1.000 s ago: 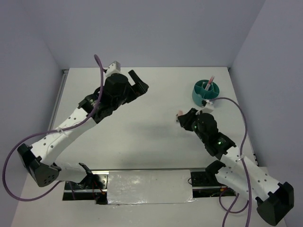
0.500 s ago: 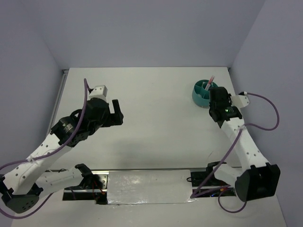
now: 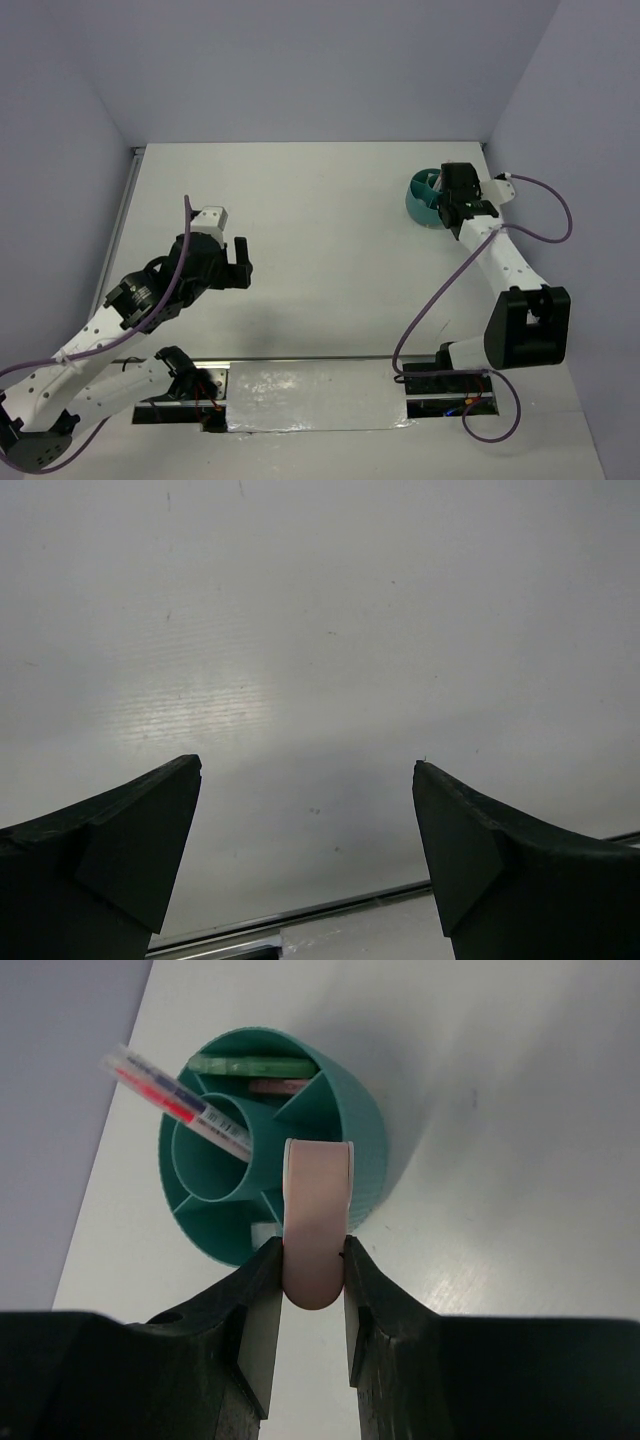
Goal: Sort the stationery into containers
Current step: Place the stationery in the storage box.
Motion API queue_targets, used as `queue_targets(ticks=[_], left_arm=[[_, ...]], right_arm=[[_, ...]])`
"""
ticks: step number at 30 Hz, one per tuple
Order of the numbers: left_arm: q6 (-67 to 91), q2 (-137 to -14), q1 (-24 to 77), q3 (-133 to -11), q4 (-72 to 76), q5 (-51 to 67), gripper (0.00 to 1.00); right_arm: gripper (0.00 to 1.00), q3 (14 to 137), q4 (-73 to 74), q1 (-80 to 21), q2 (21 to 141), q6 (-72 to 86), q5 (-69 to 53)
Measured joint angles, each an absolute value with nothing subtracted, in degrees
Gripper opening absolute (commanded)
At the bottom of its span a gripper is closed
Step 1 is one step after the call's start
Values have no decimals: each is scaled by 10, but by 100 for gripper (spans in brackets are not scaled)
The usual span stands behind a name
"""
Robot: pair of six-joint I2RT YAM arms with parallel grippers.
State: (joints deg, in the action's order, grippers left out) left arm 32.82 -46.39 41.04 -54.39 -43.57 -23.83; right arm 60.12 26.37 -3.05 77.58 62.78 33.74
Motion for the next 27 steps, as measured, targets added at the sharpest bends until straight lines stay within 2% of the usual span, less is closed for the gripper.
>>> queue_targets(ticks=[12, 27], left_arm=[[316, -437, 411, -531, -418, -207, 99], [315, -437, 411, -531, -417, -203, 99]], right_arm=[[0, 596, 110, -15, 828, 547, 284], [0, 571, 75, -4, 842, 537, 265]])
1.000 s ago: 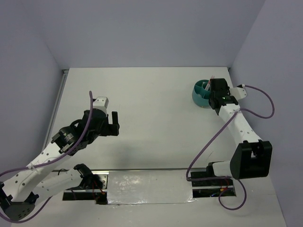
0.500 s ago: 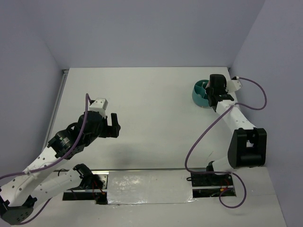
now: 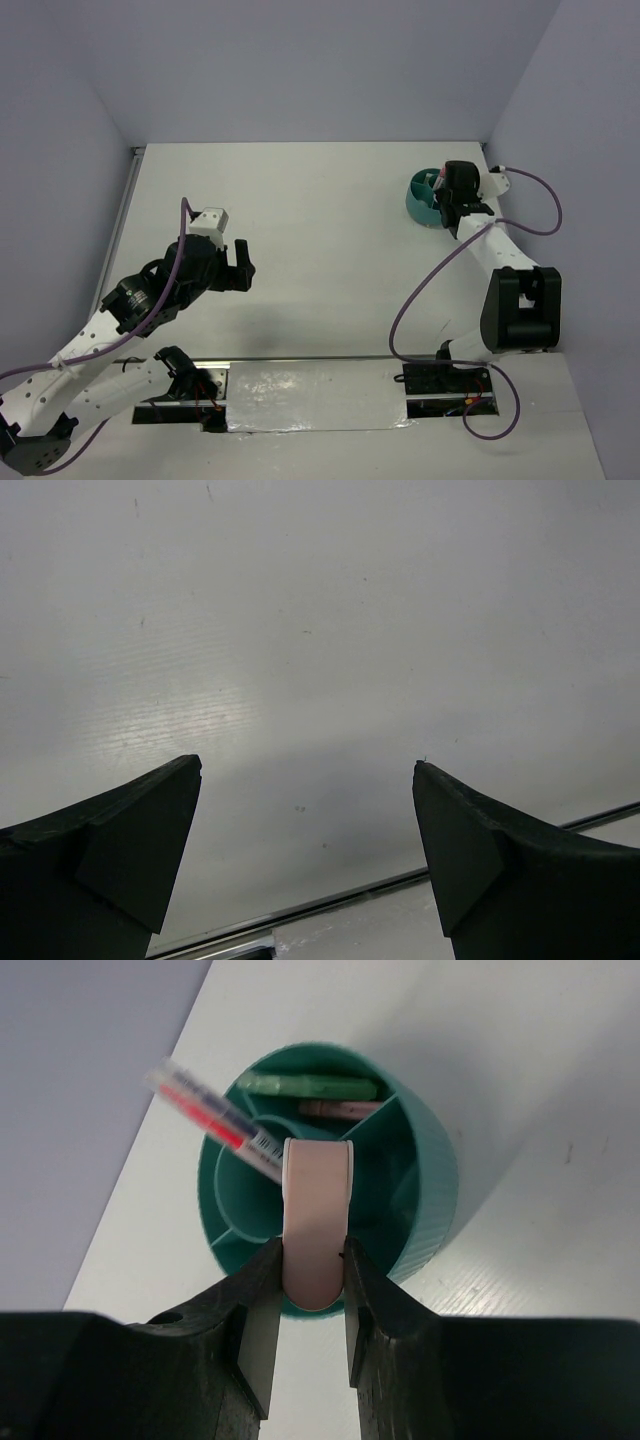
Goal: Sort the stationery into containers
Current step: Place the stationery in the storage box.
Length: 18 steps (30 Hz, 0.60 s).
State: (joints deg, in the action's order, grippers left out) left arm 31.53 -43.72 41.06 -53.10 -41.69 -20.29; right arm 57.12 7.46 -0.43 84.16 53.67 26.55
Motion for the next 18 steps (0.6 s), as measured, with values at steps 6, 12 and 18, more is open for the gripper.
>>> queue_targets(ticks=[6, 12, 18], left_arm=[[315, -437, 411, -531, -417, -202, 99], [315, -437, 411, -531, -416, -200, 99], [315, -437, 411, -531, -415, -196, 99]], right_arm=[[0, 554, 61, 31, 842, 535, 254], [0, 510, 17, 33, 836, 521, 226], [0, 509, -15, 41, 838, 497, 193]])
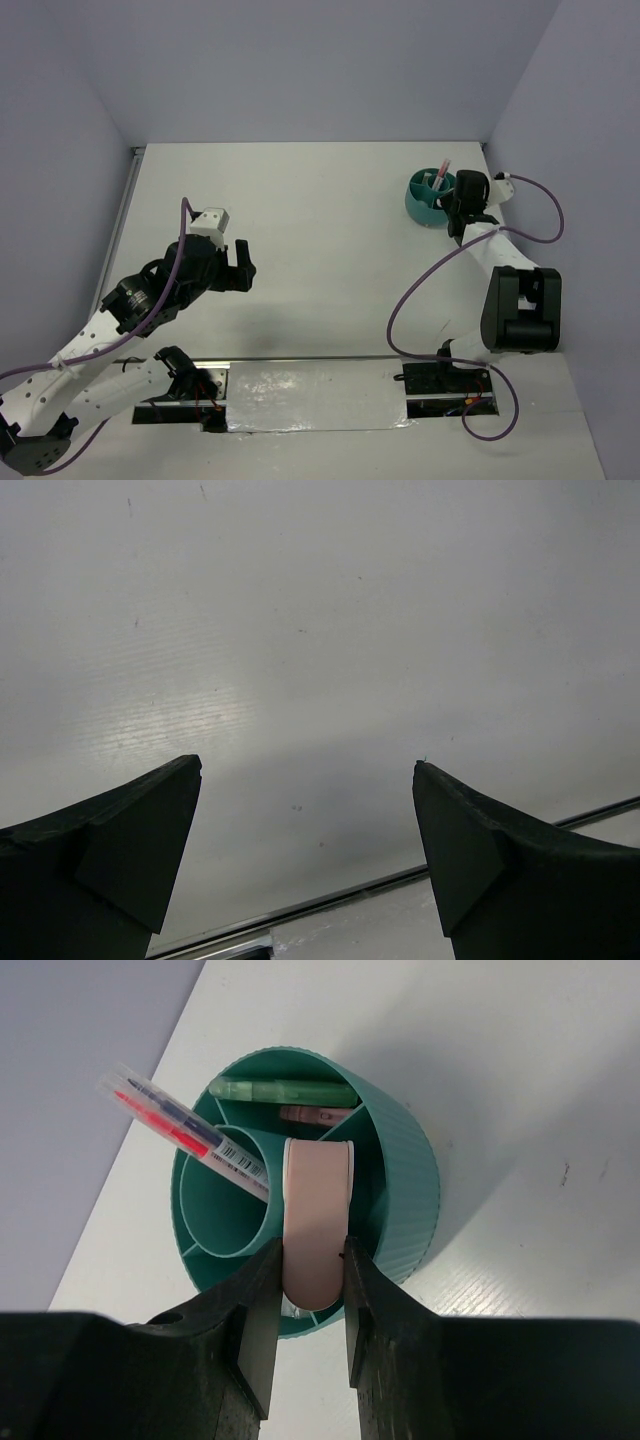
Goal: Sort the stationery into containers
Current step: Place the stationery in the storage box, then reset both arms
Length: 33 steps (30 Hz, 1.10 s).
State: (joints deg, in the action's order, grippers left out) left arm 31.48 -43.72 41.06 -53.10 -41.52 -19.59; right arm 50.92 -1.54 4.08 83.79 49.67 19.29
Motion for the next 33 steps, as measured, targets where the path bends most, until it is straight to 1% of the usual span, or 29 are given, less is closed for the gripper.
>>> queue_targets(ticks=[1, 3, 4, 5, 10, 12, 14, 15, 17, 18, 20, 21, 22, 24, 26, 29, 31, 32, 33], left_arm=[[315, -437, 411, -531, -415, -196, 99], [315, -437, 411, -531, -415, -196, 99], [315, -437, 411, -531, -415, -195, 99], [315, -437, 411, -531, -415, -194, 99], [315, -437, 411, -531, -415, -192, 99], [314, -437, 411, -531, -415, -192, 99], [314, -437, 411, -531, -415, -192, 99], [314, -437, 411, -531, -415, -192, 99], [314, -437, 411, -531, -415, -192, 99], [314, -437, 411, -531, -415, -191, 99], [314, -437, 411, -531, -415, -191, 99], [314, -437, 411, -531, -415, -191, 99], [314, -437, 411, -531, -415, -191, 99], [314, -437, 411, -531, -414, -190, 99], [314, -437, 411, -531, -413, -189, 99], [314, -437, 411, -531, -411, -188, 99], [315, -437, 411, -531, -411, -190, 99], [316, -437, 411, -531, -411, -195, 99], [317, -437, 411, -531, -412, -204, 99]], right_arm=[[0, 509, -18, 42, 839, 496, 191], [4, 509, -19, 43, 839, 494, 190], [8, 509, -20, 44, 839, 494, 189], [9, 509, -19, 44, 839, 493, 189], [11, 511, -18, 44, 845, 488, 188], [17, 511, -17, 44, 849, 486, 187], [23, 511, -17, 45, 850, 485, 186], [30, 511, -17, 45, 850, 485, 186], [38, 511, -17, 45, 850, 484, 185], [45, 511, -17, 45, 850, 484, 184], [52, 512, -17, 45, 850, 483, 180], [58, 513, -17, 45, 850, 481, 177], [60, 515, -17, 45, 850, 481, 176], [68, 522, -15, 46, 850, 479, 174], [69, 529, -13, 46, 850, 477, 172], [73, 536, -13, 46, 844, 474, 167], [82, 536, -10, 47, 831, 466, 160], [89, 536, -6, 47, 821, 460, 156], [91, 536, 0, 46, 806, 451, 150]])
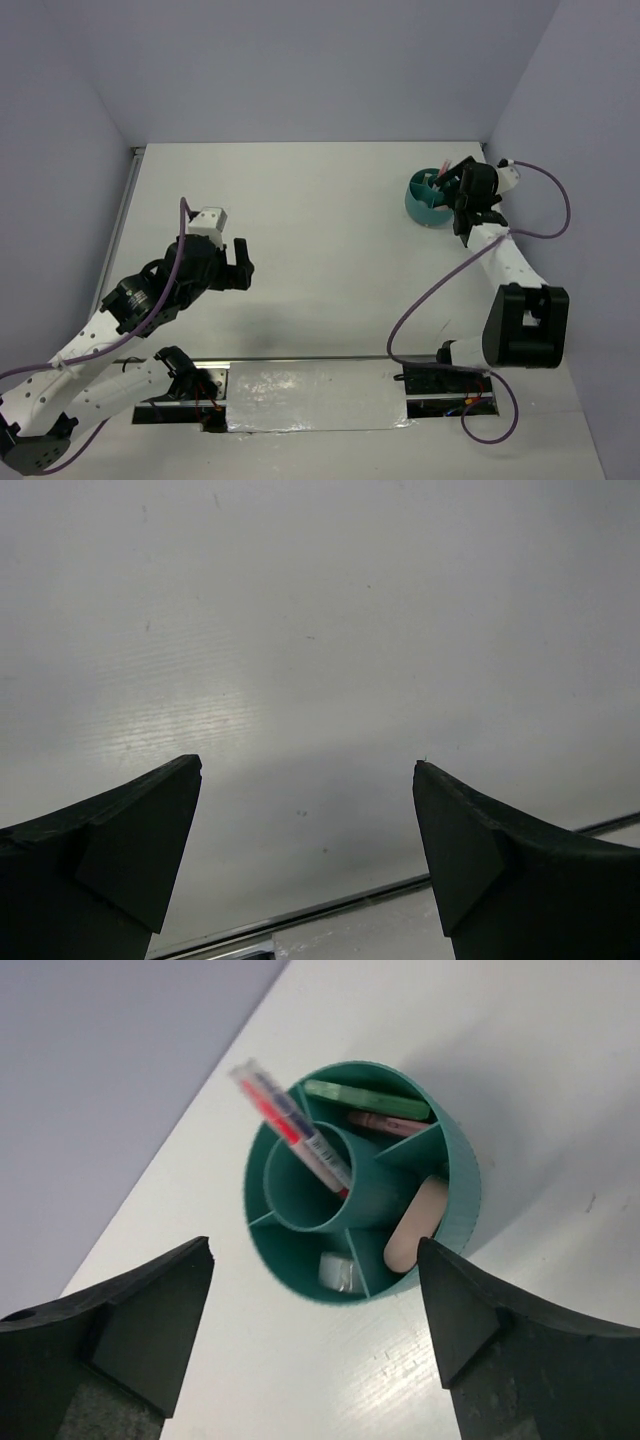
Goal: Sort the stationery into containers
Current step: Reset both arms
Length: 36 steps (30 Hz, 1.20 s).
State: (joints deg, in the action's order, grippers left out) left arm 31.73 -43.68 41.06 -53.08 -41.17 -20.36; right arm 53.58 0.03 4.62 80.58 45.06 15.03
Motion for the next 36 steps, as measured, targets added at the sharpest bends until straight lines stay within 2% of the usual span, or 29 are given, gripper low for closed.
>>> queue_targets(ticks=[4, 13, 16, 18, 21, 28, 36], left_arm=[[336, -442, 396, -534, -432, -262, 99], [383, -446, 332, -583, -495, -387, 99], [376, -420, 332, -589, -499, -412, 99], [374, -400, 332, -593, -502, -435, 99], [373, -369, 332, -597, -509, -472, 99], [373, -296, 331, -599, -524, -494, 99], [378, -261, 331, -598, -551, -491, 99]], right_arm=[[100, 536, 34, 29, 712, 390, 142], [100, 507, 151, 2, 388, 226, 21], [100, 507, 219, -75, 307, 187, 29], [100, 515, 268, -134, 276, 166, 28], [100, 545, 344, -157, 255, 141, 32], [100, 598, 463, -170, 183, 95, 68], [100, 607, 507, -170, 154, 77, 93]])
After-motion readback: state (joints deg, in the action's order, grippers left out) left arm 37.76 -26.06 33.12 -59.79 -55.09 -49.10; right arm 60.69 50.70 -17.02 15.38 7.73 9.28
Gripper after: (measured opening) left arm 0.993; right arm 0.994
